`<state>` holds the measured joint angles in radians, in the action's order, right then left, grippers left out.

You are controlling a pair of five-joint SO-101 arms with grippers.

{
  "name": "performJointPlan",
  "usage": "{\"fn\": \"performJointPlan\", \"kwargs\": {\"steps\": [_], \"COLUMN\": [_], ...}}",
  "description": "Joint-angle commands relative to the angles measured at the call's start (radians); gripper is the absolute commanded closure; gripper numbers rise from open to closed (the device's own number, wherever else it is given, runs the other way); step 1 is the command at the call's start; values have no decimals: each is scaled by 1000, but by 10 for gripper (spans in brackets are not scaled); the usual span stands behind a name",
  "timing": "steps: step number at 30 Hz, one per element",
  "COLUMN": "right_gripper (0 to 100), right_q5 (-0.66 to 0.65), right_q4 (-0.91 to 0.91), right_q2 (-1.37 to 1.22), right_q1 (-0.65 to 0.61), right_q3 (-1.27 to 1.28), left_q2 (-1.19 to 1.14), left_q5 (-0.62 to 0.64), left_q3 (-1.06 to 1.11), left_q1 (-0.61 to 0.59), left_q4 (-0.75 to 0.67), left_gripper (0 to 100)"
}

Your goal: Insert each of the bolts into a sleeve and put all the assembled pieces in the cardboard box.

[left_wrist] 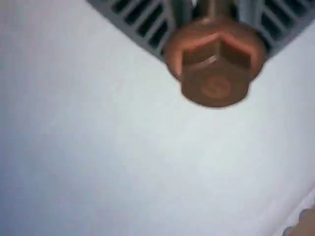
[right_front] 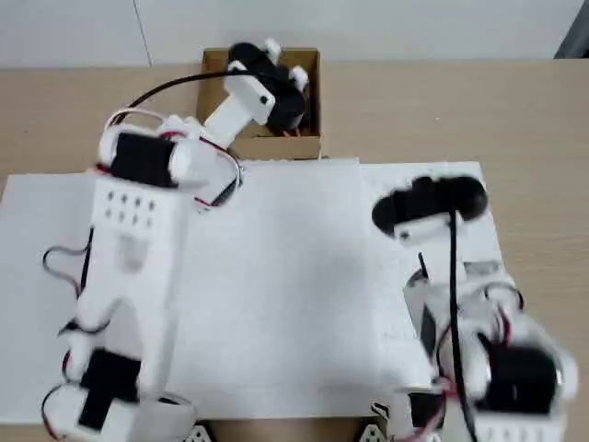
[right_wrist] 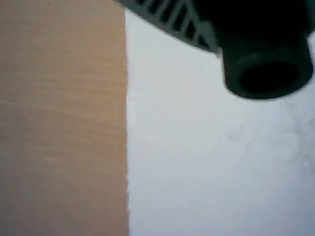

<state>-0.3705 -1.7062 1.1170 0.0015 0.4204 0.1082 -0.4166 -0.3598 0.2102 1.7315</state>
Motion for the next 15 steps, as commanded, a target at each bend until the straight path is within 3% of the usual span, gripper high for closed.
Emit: {"fn": "performJointPlan", "kwargs": {"steps": [1,5,11,15], "right_gripper": [995,995,995,995], "right_q5": [-5,3,163,193], "right_q4": [1,39,114,171], "right_q2": [145,280,387,426], "right_q1": [1,1,-5,-5], "right_q3": [46,146,278,338], "left_q2": [176,336,562,730], "left_q5": [167,301,531,608], "left_q3": [51,206,493,713], "left_q1": [55,106,107,114], "left_q4": [20,12,-152,-252], "left_gripper": [994,994,994,994]}}
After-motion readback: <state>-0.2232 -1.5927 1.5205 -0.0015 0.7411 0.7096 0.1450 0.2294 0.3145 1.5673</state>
